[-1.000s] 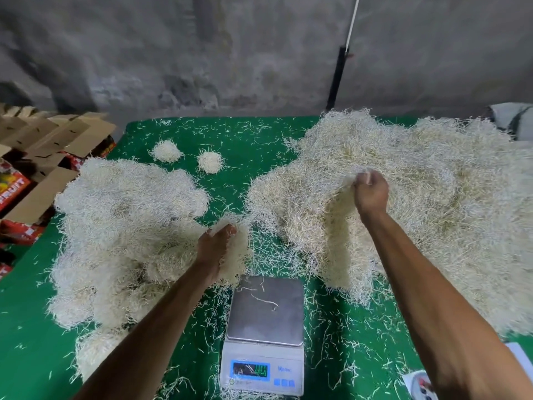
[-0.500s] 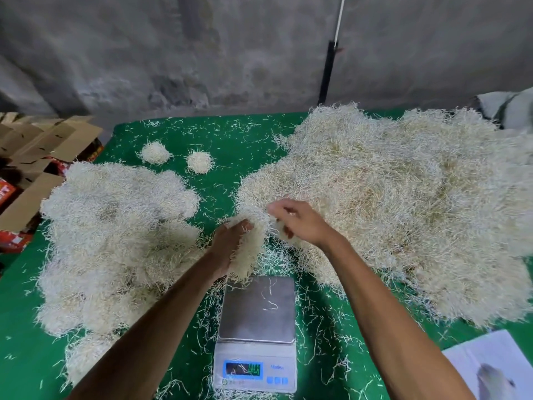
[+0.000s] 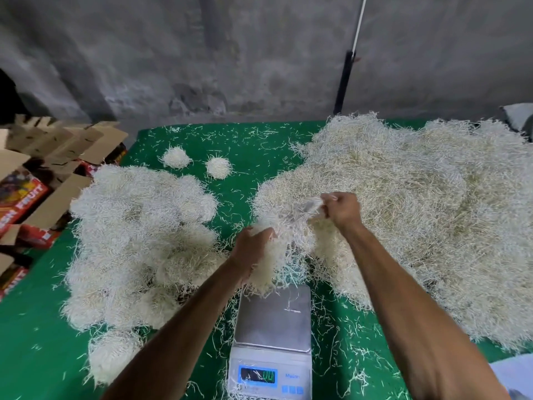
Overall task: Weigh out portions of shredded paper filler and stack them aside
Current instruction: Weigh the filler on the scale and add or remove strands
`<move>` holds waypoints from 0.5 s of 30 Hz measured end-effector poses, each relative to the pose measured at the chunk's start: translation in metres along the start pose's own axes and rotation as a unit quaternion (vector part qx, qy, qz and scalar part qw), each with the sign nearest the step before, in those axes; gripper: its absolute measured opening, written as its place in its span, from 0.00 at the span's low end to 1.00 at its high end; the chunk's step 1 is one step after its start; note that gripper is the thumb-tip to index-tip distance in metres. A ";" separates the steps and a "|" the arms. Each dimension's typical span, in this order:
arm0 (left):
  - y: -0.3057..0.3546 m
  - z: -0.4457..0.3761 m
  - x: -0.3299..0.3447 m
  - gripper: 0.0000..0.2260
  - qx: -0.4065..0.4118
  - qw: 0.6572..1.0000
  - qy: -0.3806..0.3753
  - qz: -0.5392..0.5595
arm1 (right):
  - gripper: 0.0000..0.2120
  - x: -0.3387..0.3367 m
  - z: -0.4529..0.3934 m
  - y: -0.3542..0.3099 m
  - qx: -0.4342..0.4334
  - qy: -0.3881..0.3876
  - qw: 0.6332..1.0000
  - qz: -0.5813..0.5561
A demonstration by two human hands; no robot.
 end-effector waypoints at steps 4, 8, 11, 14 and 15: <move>-0.029 -0.012 -0.030 0.11 -0.030 0.998 0.047 0.004 | 0.14 -0.052 -0.017 -0.013 -0.056 0.109 0.992 0.029; -0.044 -0.008 -0.034 0.16 -0.065 0.994 0.049 0.075 | 0.23 -0.042 -0.018 -0.016 -0.053 0.035 0.997 0.042; -0.045 0.001 -0.027 0.23 -0.078 0.992 0.031 0.091 | 0.20 -0.040 -0.010 -0.015 -0.032 -0.021 0.947 0.320; -0.042 0.005 -0.030 0.17 -0.073 0.993 0.047 0.086 | 0.17 -0.048 0.002 -0.029 -0.012 0.010 0.862 0.507; -0.040 0.008 -0.030 0.16 -0.072 0.993 0.048 0.082 | 0.16 -0.051 0.007 -0.036 -0.012 0.018 0.837 0.546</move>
Point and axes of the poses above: each hand's wrist, its own z-axis away from the middle knuckle, its own x-axis out of the palm, y = z × x, the point moved 9 cm from there along -z, towards the middle knuckle, and after that the axes turned 8 degrees about -x, right-handed, at the moved point
